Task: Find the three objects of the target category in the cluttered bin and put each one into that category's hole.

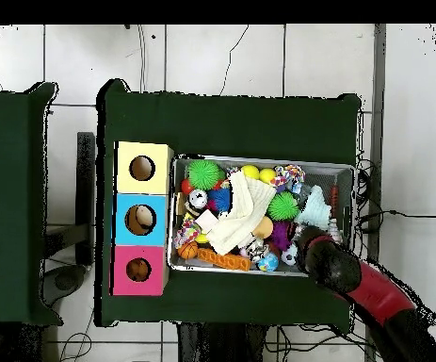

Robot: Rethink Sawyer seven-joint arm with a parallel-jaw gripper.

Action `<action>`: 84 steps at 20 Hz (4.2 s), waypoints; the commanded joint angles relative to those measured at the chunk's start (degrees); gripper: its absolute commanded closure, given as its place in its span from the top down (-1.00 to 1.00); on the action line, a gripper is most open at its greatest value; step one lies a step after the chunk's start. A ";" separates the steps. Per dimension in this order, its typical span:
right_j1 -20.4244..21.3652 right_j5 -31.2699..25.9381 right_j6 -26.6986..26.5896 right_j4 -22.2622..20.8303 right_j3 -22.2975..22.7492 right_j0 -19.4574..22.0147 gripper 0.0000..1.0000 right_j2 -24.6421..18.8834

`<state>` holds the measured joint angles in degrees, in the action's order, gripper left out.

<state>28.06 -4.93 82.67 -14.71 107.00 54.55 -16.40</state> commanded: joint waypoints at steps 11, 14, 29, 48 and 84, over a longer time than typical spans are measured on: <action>-20.46 -16.46 7.32 7.17 -26.90 -10.85 1.00 9.52; -27.73 -17.64 7.15 9.64 -34.27 -11.51 1.00 9.42; -25.56 -18.30 9.16 6.66 -32.09 -10.81 1.00 9.67; -12.35 -10.27 12.58 6.90 -16.93 -12.76 -1.00 14.14; 9.87 -15.49 12.16 13.80 2.73 -12.61 -1.00 15.60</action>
<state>35.05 -15.57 82.68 -4.41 105.25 41.28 -0.52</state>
